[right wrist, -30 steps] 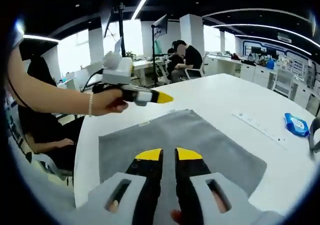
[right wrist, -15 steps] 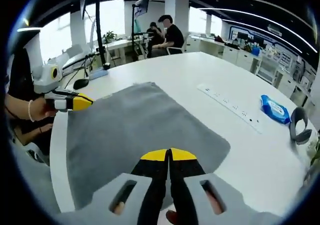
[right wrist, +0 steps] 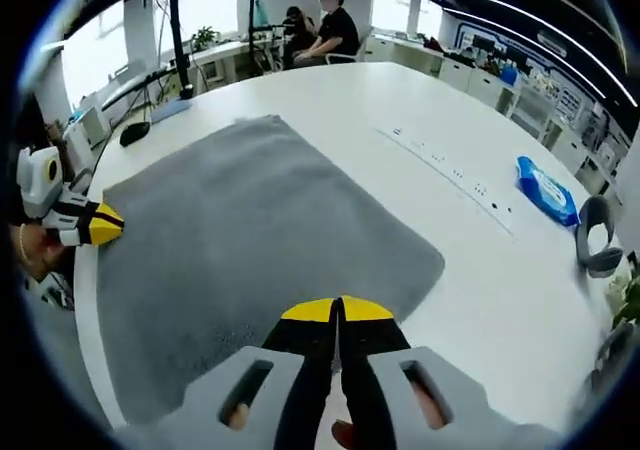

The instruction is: Fold the towel on the table until its edges align and the towel forms a compact rectangular stack.

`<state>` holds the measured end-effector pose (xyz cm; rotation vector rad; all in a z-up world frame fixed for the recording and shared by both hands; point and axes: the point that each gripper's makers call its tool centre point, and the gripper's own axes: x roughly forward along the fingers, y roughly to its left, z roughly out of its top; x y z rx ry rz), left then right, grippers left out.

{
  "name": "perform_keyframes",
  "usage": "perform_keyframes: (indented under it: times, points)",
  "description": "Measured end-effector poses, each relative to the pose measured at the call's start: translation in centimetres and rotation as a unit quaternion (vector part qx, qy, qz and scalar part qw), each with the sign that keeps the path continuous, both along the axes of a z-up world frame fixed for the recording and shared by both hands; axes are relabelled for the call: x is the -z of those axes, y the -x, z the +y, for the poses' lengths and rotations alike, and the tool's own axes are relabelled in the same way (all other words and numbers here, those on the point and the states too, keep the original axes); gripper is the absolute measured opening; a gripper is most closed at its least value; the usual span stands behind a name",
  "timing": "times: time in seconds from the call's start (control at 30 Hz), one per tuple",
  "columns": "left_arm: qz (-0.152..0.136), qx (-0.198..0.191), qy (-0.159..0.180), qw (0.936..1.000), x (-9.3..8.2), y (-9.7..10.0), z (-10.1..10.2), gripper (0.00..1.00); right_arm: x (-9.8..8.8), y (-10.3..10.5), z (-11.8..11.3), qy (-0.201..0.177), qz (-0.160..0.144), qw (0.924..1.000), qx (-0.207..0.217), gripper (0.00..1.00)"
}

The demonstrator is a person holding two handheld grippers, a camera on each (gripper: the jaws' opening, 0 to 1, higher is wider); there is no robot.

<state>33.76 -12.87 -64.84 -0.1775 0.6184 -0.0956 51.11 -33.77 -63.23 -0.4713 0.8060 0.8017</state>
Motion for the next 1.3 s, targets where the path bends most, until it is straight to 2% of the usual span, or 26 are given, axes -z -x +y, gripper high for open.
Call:
perform_keyframes:
  times: [0.07, 0.2, 0.27, 0.3, 0.33, 0.37, 0.5, 0.6, 0.7, 0.87, 1.0, 1.1, 1.3]
  points:
    - [-0.001, -0.005, -0.005, 1.0000, 0.1, -0.1, 0.0, 0.06, 0.5, 0.2, -0.5, 0.011, 0.009, 0.9999, 0.003, 0.00]
    - [0.009, 0.000, -0.020, 0.9998, 0.6, -0.5, 0.2, 0.01, 2.2, 1.4, -1.3, 0.022, 0.057, 0.9980, 0.019, 0.00]
    - [0.019, 0.002, -0.015, 0.9997, 0.4, -0.5, 0.2, 0.00, 3.3, 2.1, -1.9, 0.043, 0.074, 0.9962, 0.016, 0.00]
    - [0.024, 0.004, -0.017, 0.9996, 0.4, -0.5, 0.1, 0.00, 3.1, 1.9, -1.6, 0.031, 0.062, 0.9974, 0.018, 0.00]
    - [0.032, 0.013, -0.026, 0.9991, 0.4, -0.4, 0.1, 0.00, 2.9, 1.8, -1.6, 0.030, 0.064, 0.9972, 0.023, 0.00]
    - [0.037, 0.025, -0.043, 0.9981, 0.5, -0.4, 0.1, 0.00, 2.9, 1.8, -1.6, 0.024, 0.076, 0.9957, 0.047, 0.00]
    - [0.035, 0.064, -0.108, 0.9915, 0.4, -0.3, -0.3, 0.00, 2.9, 1.8, -1.7, 0.027, 0.077, 0.9958, 0.040, 0.00]
    - [0.042, 0.070, -0.116, 0.9899, 0.4, -0.4, -0.4, 0.00, 3.0, 1.8, -1.7, 0.028, 0.080, 0.9955, 0.043, 0.00]
    - [0.053, 0.079, -0.123, 0.9879, 0.4, -0.5, -0.4, 0.00, 3.0, 1.9, -1.9, 0.058, 0.064, 0.9959, 0.025, 0.00]
    - [0.065, 0.105, -0.135, 0.9832, 0.5, -0.3, -0.8, 0.00, 3.1, 2.1, -2.7, 0.076, 0.058, 0.9952, 0.021, 0.00]
    - [0.075, 0.108, -0.126, 0.9833, 0.6, -0.4, -1.4, 0.00, 3.0, 2.4, -3.7, 0.072, 0.065, 0.9948, 0.031, 0.00]
    - [0.078, 0.117, -0.136, 0.9807, 0.6, -0.4, -1.9, 0.00, 3.0, 2.4, -4.3, 0.071, 0.073, 0.9940, 0.040, 0.00]
    - [0.090, 0.133, -0.121, 0.9797, 0.7, -0.6, -3.3, 0.00, 3.1, 2.9, -5.8, 0.094, 0.073, 0.9917, 0.048, 0.00]
